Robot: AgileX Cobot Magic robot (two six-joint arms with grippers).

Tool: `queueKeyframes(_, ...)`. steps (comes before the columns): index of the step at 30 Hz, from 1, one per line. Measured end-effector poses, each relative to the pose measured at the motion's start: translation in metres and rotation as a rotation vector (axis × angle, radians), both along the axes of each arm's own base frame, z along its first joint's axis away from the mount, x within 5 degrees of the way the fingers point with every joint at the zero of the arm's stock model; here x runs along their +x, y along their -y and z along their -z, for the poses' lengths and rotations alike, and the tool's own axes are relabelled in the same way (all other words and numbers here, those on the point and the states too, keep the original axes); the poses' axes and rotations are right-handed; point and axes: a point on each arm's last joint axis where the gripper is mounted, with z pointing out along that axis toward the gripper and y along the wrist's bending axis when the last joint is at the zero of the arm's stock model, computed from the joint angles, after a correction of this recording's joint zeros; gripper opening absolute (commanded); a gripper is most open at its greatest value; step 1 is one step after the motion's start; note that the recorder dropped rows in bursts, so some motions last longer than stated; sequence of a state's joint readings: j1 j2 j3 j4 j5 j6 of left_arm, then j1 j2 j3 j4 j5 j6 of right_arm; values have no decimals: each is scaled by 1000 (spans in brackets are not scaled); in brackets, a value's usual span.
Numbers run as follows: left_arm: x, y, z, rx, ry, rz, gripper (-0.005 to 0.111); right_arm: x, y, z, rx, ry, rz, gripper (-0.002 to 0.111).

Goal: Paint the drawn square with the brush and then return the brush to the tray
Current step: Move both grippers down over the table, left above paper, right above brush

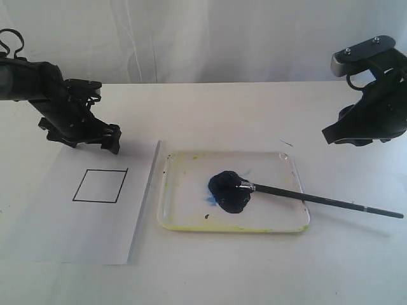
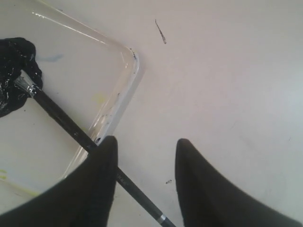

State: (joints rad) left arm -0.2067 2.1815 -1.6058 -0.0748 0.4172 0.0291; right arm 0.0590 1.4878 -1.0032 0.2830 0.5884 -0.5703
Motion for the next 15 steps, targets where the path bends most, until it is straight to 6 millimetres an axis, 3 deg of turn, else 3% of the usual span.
queueKeyframes(15,0,3,0,25,5,1,105,-3,-1,2,-34,-25,-66,38)
